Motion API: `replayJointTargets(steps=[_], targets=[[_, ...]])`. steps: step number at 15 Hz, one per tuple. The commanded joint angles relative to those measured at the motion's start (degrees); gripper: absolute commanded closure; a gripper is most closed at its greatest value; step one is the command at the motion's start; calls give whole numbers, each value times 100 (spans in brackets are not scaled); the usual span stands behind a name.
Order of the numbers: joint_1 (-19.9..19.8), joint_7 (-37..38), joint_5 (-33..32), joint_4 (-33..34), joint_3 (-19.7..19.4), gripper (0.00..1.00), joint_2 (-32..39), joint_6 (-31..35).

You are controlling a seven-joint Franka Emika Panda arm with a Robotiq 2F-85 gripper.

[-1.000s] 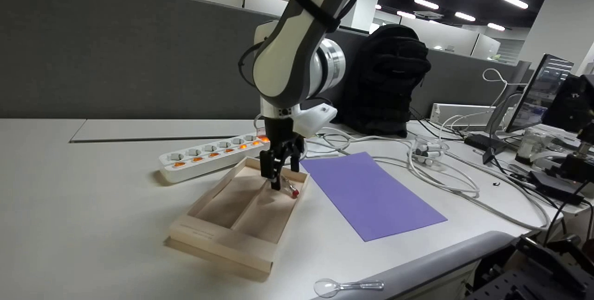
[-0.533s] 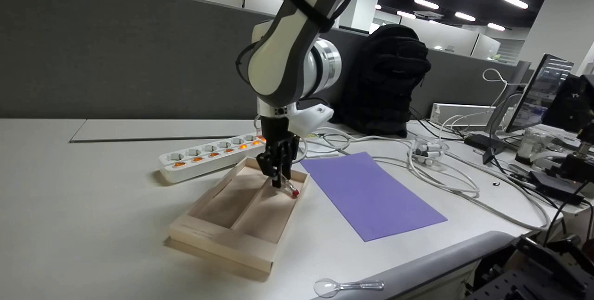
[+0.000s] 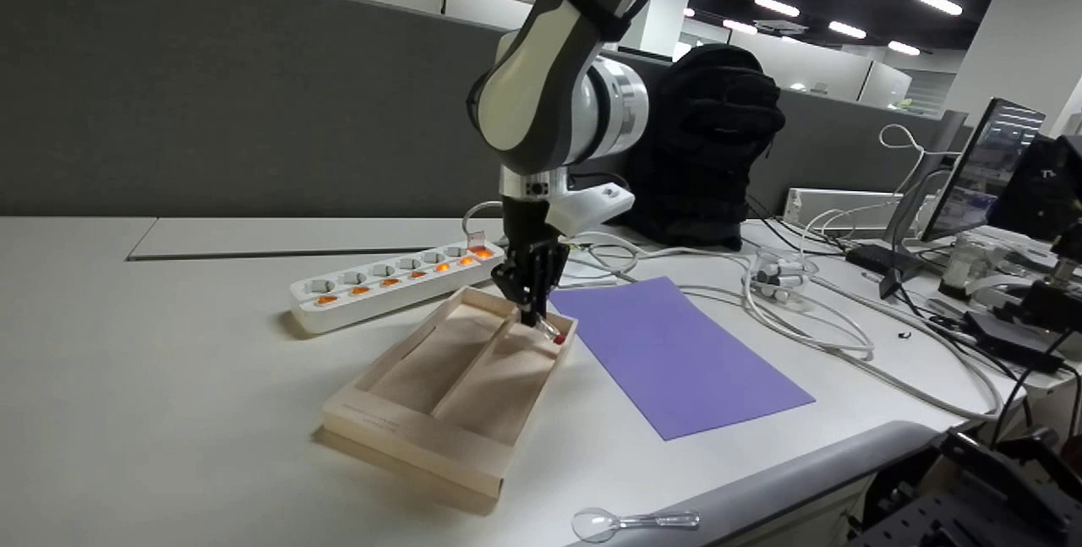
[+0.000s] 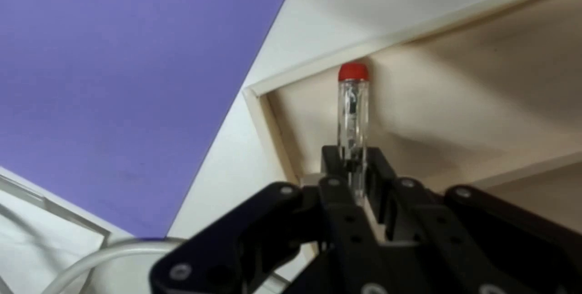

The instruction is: Move the screwdriver from the tray to the mat

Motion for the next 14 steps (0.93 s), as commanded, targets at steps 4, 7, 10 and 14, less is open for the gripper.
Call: replayJointTargets(steps=[4, 7, 10, 14], targets=[[-556, 95, 358, -1103, -159, 96, -1365, 30], [-836, 26, 594, -1363, -300, 96, -1606, -63], [-1073, -124, 940, -1460, -322, 96, -1543, -146], [-1371, -497, 1647, -1400, -204, 96, -1189, -256]])
